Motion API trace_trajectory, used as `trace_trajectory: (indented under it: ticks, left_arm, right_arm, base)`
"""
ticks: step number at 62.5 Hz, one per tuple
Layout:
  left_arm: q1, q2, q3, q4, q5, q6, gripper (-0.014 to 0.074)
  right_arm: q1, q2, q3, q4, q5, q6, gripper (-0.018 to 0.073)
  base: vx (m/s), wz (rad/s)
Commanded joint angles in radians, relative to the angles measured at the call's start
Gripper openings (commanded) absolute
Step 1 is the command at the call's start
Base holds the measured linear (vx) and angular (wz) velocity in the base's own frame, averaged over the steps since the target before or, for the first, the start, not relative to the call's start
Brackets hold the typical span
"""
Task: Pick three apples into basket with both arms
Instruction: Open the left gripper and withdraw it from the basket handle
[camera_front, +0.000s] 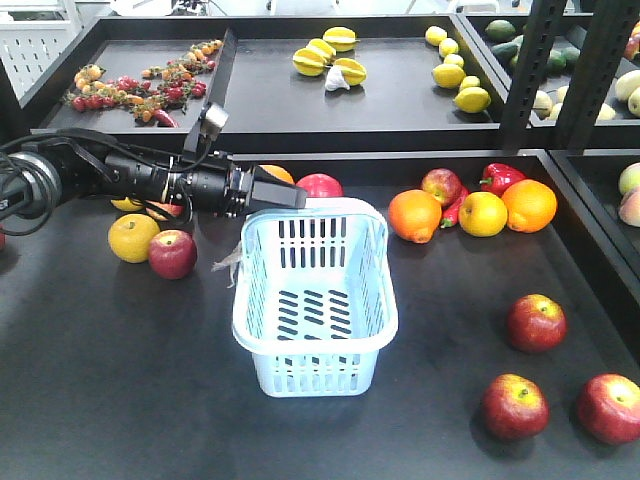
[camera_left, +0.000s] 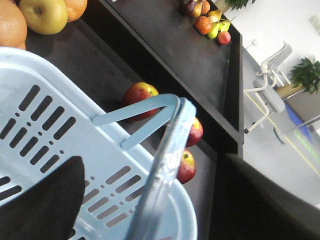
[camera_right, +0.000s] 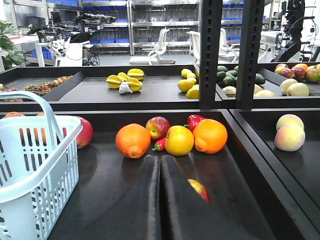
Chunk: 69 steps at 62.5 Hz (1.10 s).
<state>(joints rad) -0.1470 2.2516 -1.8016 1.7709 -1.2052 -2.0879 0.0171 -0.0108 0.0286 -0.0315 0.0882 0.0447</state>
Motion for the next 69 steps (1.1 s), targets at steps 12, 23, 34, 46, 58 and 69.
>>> trace_trajectory:
  ticks: [12,23,34,46,58,69]
  left_arm:
    - [-0.001,-0.189,-0.030,0.002,-0.164,-0.061,0.0377]
    - [-0.001,-0.276,-0.030,0.002,-0.164,-0.061,0.0122]
    - [-0.001,-0.390,-0.030,0.002,-0.164,-0.061,-0.0009]
    - [-0.001,-0.544,0.010,0.002,-0.164,-0.061,-0.0008]
    - [-0.001,-0.715,0.255,0.002,-0.164,-0.024,-0.0008]
    - [-0.001,-0.895,0.564,0.002,-0.162,0.059,-0.0008]
  right_arm:
    - [-0.007,-0.011,0.013,-0.010,-0.071,0.000,-0.0001]
    - [-0.007,-0.011,0.013,-0.010,-0.071,0.000,-0.0001]
    - [-0.007,-0.011,0.013,-0.010,-0.071,0.000,-0.0001]
    - [-0.007,-0.011,0.013,-0.010,-0.071,0.000,-0.0001]
    - [-0.007,-0.011,0.013,-0.010,-0.071,0.000,-0.0001]
    - [-0.007,-0.011,0.013,-0.010,-0.071,0.000,-0.0001]
  base:
    - [0.00,0.00]
    - [0.00,0.00]
    - [0.00,0.00]
    - [0.00,0.00]
    - [0.00,0.00]
    - [0.00,0.00]
